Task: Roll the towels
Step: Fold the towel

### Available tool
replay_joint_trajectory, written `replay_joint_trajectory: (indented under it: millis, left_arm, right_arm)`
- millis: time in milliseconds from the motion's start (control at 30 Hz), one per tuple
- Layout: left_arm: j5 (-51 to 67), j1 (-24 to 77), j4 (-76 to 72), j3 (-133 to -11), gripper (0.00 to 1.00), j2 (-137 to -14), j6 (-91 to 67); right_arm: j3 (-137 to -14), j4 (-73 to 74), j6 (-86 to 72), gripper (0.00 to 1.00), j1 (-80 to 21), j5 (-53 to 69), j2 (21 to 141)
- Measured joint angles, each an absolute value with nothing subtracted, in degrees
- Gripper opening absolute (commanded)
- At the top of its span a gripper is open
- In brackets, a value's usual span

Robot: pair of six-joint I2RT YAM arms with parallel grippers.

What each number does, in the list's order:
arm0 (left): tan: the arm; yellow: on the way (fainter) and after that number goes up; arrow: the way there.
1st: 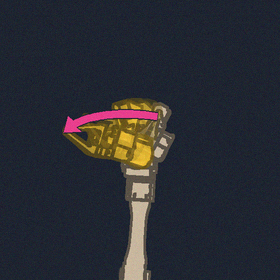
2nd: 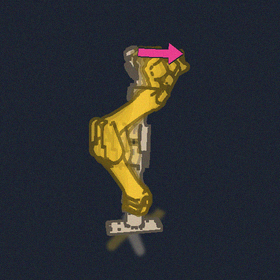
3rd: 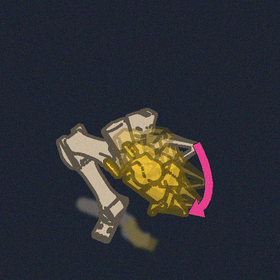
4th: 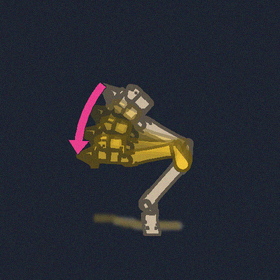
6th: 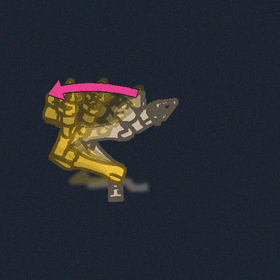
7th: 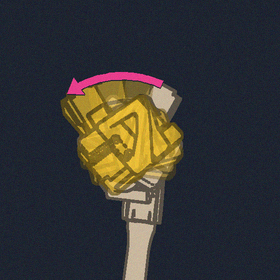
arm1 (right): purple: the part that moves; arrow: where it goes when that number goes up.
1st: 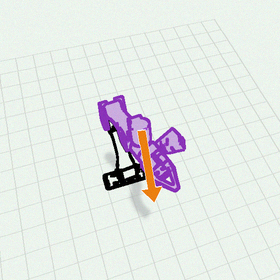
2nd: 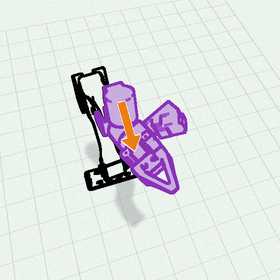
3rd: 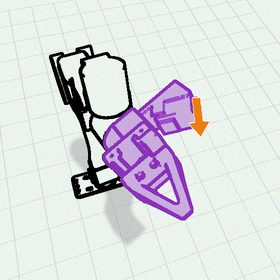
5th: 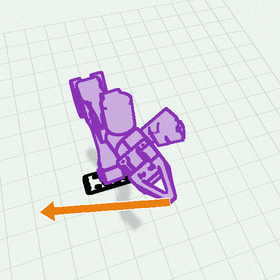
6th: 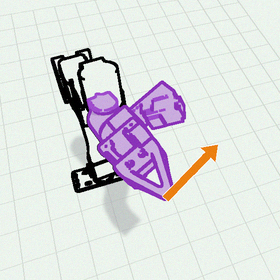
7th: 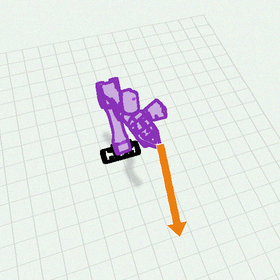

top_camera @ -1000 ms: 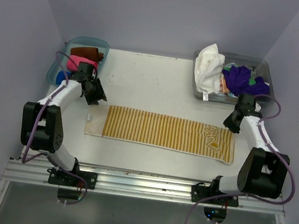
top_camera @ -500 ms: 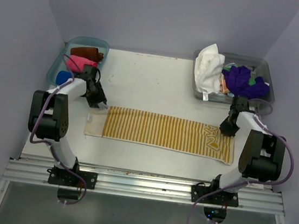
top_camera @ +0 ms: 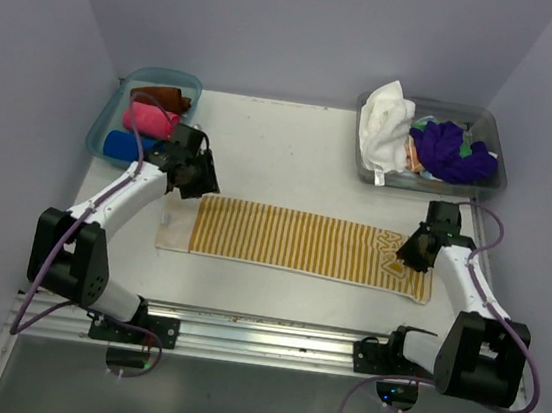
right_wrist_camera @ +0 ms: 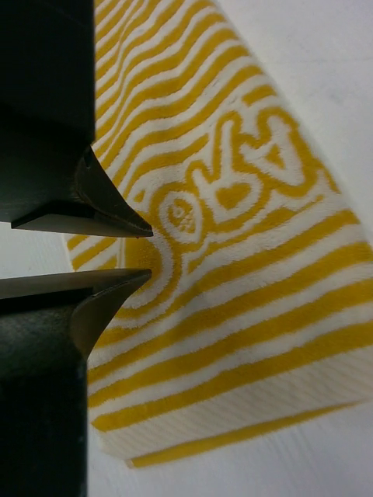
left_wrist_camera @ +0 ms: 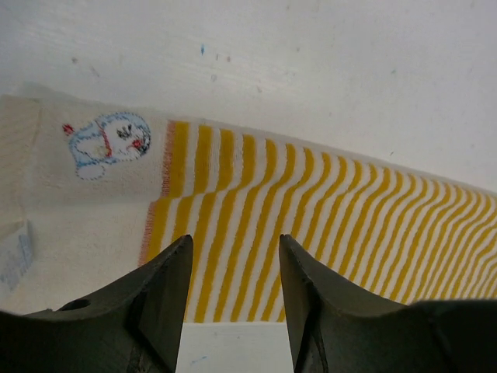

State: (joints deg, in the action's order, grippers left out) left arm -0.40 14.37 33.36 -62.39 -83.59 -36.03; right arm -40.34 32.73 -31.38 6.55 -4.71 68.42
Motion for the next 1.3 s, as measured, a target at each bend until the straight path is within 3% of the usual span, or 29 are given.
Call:
replay_joint_trajectory:
  millis: [333,900,1067,1300]
  left_arm:
    - [0.4,15.4,32.4,-57.7,0.50,-97.5,-37.1]
    - [5.0,4.4,32.3,-57.4,0.49,-97.5,-37.5]
    - [2.8,4.4,32.9,-57.5,0.49,-96.9,-36.2]
    - [-2.0,3.3,34.5,-57.5,0.50,-95.1,-34.6]
  right_arm:
    - [-38.6,32.4,-31.4,0.27,4.6,-3.4,78.0]
    - [-38.3,30.4,-31.7,0.31,0.6,-0.6,78.0]
    - [-38.3,32.9,-31.5,0.44,0.4,-1.8,74.2]
    - [-44.5,38.1,-28.8,0.44,5.3,-6.8,70.7]
